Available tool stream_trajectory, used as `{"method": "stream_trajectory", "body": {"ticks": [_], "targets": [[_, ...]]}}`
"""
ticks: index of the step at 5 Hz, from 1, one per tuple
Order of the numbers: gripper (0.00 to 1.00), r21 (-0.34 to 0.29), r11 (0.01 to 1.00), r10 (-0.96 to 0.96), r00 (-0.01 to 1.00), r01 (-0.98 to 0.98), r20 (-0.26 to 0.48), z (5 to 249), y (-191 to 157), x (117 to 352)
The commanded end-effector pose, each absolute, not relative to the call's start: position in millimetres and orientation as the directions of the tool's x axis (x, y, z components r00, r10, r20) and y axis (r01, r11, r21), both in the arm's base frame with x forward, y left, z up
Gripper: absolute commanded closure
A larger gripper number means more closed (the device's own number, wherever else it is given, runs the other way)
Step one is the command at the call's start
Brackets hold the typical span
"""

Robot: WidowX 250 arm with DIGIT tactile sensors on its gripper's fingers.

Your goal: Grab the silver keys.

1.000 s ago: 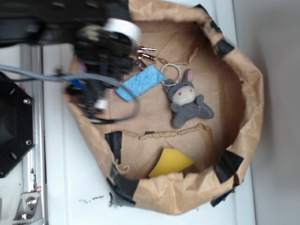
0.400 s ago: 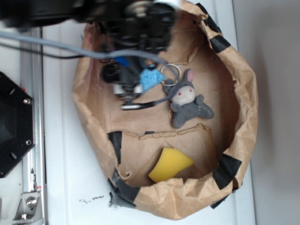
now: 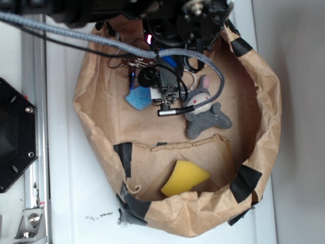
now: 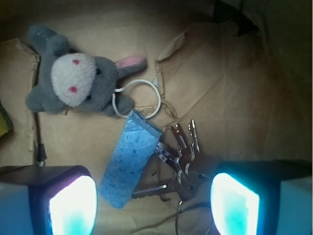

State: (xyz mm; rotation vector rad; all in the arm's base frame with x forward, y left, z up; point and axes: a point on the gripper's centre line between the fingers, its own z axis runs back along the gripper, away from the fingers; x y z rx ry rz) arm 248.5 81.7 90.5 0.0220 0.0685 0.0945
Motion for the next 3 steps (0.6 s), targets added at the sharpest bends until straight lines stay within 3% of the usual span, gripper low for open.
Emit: {"method": "stream_trajectory", "body": {"ticks": [1, 3], "targets": [[0.0, 0.061, 0.996, 0.064, 0.998, -0.062, -0.026, 102, 86, 245], [0.0, 0.107, 0.994, 0.013, 0.998, -0.006, -0.067, 95, 88, 228]]}}
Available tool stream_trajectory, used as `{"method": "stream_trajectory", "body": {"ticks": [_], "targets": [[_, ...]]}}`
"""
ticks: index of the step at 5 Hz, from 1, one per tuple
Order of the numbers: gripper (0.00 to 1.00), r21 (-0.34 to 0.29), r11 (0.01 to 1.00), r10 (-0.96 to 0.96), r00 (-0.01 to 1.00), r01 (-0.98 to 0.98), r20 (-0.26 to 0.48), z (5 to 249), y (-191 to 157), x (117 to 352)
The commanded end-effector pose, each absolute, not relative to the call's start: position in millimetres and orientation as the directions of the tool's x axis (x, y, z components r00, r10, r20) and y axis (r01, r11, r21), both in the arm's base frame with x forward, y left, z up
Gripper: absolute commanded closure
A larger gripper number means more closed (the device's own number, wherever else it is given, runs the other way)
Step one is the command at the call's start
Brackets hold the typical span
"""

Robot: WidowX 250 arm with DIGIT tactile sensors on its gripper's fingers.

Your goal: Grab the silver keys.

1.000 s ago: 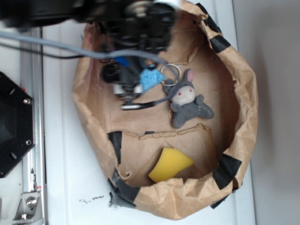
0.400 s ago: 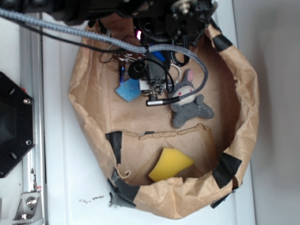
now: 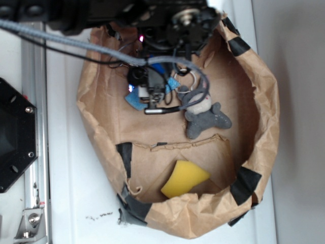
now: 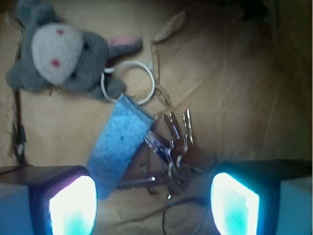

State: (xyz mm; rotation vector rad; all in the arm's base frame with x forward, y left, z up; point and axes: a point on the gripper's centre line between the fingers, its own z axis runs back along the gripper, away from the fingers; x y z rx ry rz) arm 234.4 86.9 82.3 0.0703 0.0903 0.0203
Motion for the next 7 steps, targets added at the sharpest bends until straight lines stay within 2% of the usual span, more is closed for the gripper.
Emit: {"method": "stream_trajectory", "body": {"ticks": [1, 2, 3, 5, 6, 7], "targets": [[0.0, 0.129, 0.992, 0.006, 0.996, 0.005, -0.087, 90, 88, 218], [0.0, 0.151, 0.988, 0.004, 0.996, 0.01, -0.094, 77, 94, 215], [0.0, 0.152, 0.988, -0.003, 0.996, 0.016, -0.084, 69, 104, 199], [0.0, 0.165, 0.986, 0.013, 0.998, -0.003, -0.059, 65, 112, 197], [0.0, 0.159, 0.987, 0.008, 1.0, -0.004, -0.025, 52, 113, 197], [0.0, 0.156, 0.988, -0.02, 1.0, 0.023, -0.018, 30, 115, 170]]}}
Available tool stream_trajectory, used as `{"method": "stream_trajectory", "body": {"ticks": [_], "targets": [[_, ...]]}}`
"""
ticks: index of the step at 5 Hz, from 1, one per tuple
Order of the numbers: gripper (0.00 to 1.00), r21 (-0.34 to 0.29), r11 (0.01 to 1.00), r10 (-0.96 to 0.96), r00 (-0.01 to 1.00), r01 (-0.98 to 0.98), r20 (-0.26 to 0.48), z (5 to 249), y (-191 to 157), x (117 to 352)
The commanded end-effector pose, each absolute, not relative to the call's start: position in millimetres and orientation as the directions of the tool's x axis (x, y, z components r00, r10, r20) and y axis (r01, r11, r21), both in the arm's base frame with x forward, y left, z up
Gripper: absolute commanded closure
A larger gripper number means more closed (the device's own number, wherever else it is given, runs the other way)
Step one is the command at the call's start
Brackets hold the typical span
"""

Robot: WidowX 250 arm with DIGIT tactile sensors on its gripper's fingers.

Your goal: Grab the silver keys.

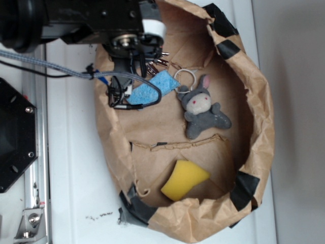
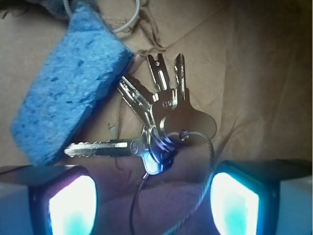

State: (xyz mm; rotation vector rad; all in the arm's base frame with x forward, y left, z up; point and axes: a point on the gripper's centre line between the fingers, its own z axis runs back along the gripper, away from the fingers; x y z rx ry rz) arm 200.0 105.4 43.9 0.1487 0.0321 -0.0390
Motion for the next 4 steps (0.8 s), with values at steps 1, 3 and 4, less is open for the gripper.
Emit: {"method": "stream_trajectory", "body": {"ticks": [1, 3, 4], "targets": [[0.0, 0.142, 0.989, -0.025, 0.999, 0.028, -0.026, 22, 121, 156], [1.0, 0.143, 0.99, -0.008, 1.0, 0.009, -0.005, 27, 120, 168], [1.0, 0.136, 0.991, 0.003, 1.0, -0.002, -0.002, 31, 117, 180]]}}
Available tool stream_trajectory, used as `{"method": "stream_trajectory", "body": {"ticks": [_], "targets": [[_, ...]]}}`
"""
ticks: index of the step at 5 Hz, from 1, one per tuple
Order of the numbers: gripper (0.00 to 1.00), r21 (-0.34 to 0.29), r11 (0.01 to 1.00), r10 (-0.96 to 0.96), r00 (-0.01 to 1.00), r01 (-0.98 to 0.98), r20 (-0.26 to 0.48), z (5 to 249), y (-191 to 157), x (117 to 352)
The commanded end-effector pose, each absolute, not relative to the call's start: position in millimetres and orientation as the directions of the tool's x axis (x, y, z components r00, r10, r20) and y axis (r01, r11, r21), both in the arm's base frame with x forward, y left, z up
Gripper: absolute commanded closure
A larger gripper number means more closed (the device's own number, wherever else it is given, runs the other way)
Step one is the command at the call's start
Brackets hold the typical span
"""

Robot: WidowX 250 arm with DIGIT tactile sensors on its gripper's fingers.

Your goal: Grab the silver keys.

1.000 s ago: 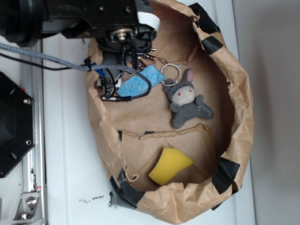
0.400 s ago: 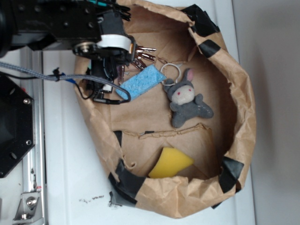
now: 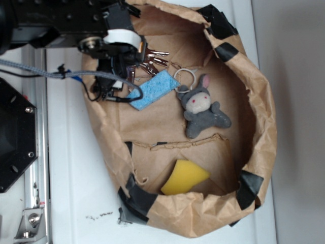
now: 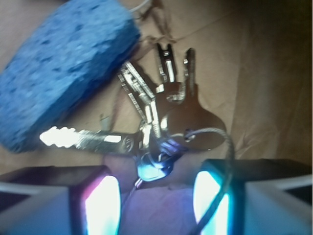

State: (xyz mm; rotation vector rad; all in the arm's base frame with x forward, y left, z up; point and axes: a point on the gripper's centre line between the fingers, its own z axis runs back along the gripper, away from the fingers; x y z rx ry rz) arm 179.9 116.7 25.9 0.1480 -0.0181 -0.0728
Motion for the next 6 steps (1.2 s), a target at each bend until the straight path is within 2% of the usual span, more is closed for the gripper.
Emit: {"method": "stream_trajectory", "body": {"ticks": [1, 5, 6], "targets": [[1.0, 0.128, 0.991, 0.02, 1.0, -0.021, 0.009, 34, 116, 184], [1.0, 0.126, 0.991, 0.05, 0.999, -0.052, 0.019, 46, 113, 189], [1.0, 0.037, 0.99, 0.133, 0.99, -0.135, 0.049, 78, 100, 187]]}}
